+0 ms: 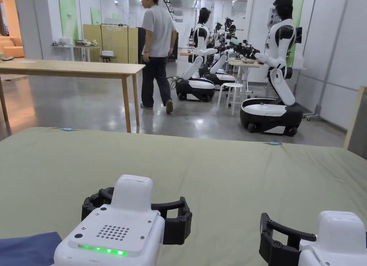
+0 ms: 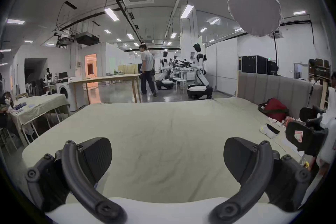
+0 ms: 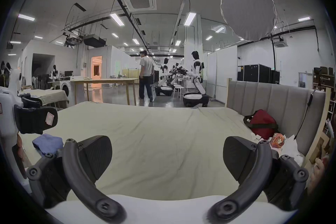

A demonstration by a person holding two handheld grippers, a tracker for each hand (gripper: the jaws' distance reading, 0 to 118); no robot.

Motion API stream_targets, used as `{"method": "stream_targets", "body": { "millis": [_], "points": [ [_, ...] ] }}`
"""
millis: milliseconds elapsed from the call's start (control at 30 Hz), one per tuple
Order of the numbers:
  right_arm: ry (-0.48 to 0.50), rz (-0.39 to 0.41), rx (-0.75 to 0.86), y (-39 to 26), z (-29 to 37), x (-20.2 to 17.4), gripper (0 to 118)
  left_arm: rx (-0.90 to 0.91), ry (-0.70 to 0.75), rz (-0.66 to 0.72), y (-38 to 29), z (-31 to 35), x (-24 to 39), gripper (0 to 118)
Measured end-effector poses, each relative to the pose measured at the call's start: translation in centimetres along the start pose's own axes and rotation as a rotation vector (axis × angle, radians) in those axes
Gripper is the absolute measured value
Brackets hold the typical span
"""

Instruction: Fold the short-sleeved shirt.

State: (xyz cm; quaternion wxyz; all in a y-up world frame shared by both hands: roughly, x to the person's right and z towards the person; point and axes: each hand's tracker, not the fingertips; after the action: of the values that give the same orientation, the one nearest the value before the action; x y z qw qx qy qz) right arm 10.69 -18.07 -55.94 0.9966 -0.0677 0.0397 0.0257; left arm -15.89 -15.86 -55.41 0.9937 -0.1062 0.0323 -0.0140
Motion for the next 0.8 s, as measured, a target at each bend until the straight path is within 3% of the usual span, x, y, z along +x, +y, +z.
{"method": "stream_targets", "body": {
  "millis": [133,333,500,800],
  "points": [
    [0.01,-0.011,-0.004,0.3,0.3,0.1,118,0.015,0.083,-0.011,0.3,0.3,0.4,118],
    [0.017,-0.026,-0.002,0.9,0.6,0.2,118,-0.002,0.017,0.102,1.3,0.8,-1.0,118],
    [0.025,-0.022,0.0,1.1,0.7,0.2,118,0.002,0.086,0.063,1.5,1.0,-0.8,118],
    [0.035,-0.028,-0.007,1.0,0.7,0.1,118,-0.033,0.044,0.062,1.7,0.8,-0.9,118]
  ]
}}
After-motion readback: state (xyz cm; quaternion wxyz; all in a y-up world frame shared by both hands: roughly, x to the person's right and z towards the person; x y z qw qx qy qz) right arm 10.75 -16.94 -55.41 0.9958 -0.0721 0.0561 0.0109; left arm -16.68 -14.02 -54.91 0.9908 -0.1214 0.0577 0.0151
